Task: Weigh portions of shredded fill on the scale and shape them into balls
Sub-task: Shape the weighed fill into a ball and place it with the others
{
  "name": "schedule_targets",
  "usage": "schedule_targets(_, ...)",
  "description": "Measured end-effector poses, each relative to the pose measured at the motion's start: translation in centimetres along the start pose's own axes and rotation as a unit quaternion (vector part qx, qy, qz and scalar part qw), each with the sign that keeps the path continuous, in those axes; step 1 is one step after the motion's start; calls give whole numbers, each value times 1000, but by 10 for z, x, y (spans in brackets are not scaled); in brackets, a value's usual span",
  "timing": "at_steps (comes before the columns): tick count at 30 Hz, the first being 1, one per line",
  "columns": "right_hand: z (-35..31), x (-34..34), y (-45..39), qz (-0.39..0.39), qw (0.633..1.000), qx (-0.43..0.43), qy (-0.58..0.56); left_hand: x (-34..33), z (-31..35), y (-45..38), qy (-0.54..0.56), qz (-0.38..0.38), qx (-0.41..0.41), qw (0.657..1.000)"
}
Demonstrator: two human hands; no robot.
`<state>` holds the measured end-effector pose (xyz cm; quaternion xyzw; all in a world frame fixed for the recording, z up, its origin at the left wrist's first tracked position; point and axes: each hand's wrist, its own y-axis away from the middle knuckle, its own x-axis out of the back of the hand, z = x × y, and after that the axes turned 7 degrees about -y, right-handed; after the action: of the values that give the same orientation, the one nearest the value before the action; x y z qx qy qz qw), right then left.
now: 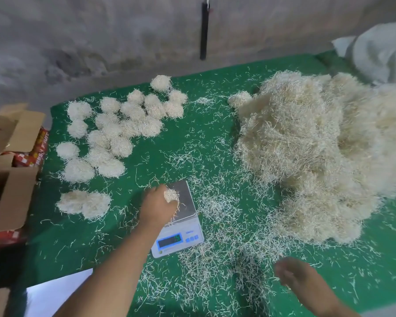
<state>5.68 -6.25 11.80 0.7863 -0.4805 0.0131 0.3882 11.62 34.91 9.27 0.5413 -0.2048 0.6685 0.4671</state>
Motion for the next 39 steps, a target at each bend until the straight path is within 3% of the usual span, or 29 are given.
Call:
schedule_targets(4,-94,3,8,-7,997,53,-50,36,27,89,207,17,-37,978)
schedule_targets(9,-200,-14,25,-165,957,112,-209,87,64,184,384,7,-45,922)
schedule_targets(12,-233,-41,41,-287,915,78,-274,103,84,218,418,28,-66,906)
schedule_targets(14,-236,-58,53,-322,895,40,-307,105,92,235,440,59,-61,894)
schedule_targets(17,-237,-76,73,-278,899,59,-334,102,97,251,420,154,18,894)
schedule_targets(20,-231,-82,88,-298,896,50,-326,106,101,256,439,185,99,873)
schedule_targets(24,-216,-83,100,-230,904,172,-316,109,113,264,436,164,117,877)
schedule_targets(27,-215,-76,98,-145,907,192,-346,104,129,268,466,98,127,870)
schedule_targets(32,-229,-38,90,-97,912,183,-354,114,144,281,661,-80,149,731)
schedule_targets(35,-230,-16,69,-56,915,118,-382,112,144,283,751,-103,218,615)
schedule_targets(37,-228,-10,60,-73,918,133,-365,110,151,285,800,-177,252,516)
schedule_targets(39,-223,-13,61,-84,933,180,-299,109,159,288,813,-216,250,479)
